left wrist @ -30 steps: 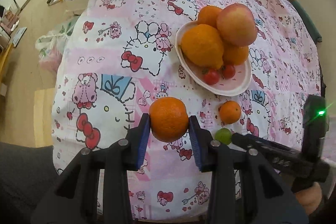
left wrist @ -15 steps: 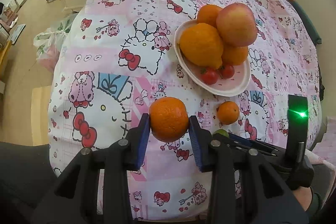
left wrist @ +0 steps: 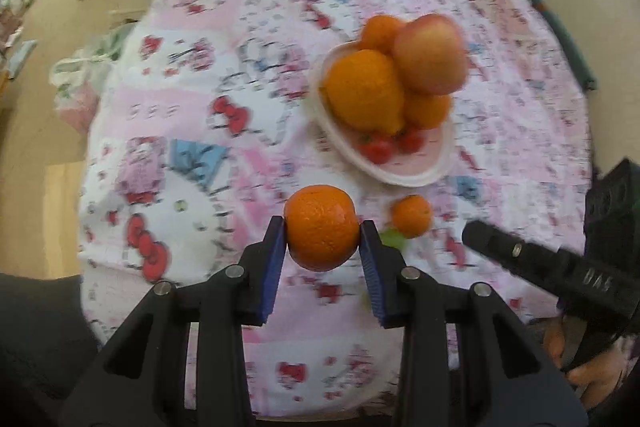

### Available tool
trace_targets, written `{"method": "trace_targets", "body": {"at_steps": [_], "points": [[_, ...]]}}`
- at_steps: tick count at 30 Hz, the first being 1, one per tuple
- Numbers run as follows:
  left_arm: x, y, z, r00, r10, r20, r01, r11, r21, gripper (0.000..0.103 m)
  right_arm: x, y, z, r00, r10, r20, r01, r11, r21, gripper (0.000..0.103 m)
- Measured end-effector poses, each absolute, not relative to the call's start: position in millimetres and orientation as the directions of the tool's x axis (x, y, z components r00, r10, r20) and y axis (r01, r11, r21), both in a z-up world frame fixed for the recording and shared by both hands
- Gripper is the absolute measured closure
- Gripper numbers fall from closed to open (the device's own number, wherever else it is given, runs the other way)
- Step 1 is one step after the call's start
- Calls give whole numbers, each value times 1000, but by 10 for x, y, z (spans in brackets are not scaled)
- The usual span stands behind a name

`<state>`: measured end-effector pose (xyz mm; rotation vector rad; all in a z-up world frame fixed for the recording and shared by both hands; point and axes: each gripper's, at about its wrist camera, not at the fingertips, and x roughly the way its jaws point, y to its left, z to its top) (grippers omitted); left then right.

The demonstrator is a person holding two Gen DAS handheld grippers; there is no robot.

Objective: Organize fruits
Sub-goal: 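Grasp a green grape with the right tool while the left tool holds the mandarin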

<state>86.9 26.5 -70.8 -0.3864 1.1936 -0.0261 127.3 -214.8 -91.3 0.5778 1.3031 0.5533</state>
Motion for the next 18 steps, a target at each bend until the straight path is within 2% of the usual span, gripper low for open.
{"method": "trace_targets", "body": {"at_steps": [2, 5, 7, 10, 14, 18], "points": [[915, 158, -605, 403, -205, -892, -144, 948, -283, 70, 1349, -2197, -753, 212, 675, -707, -64, 732, 679, 71], [1007, 130, -502, 440, -182, -879, -132, 956, -264, 70, 1482, -2207, -665, 238, 621, -747, -98, 780, 618, 70], [1041, 195, -511, 445, -182, -877, -159, 948, -277, 70, 1514, -2178, -803, 180, 622, -762, -74, 781, 620, 66], [1042, 284, -622, 422, -165, -892, -210, 939, -273, 70, 1474, -2044, -1148, 74, 594, -801, -36, 804, 594, 55], [1011, 296, -749, 383, -186, -905, -229, 930, -288, 70, 1420, -1869, -1548, -20, 544, -839, 25, 839, 543, 55], [989, 309, -769, 383, -184, -905, -224, 932, -285, 70, 1462, -1722, -1700, -29, 505, -863, 26, 863, 504, 54]]}}
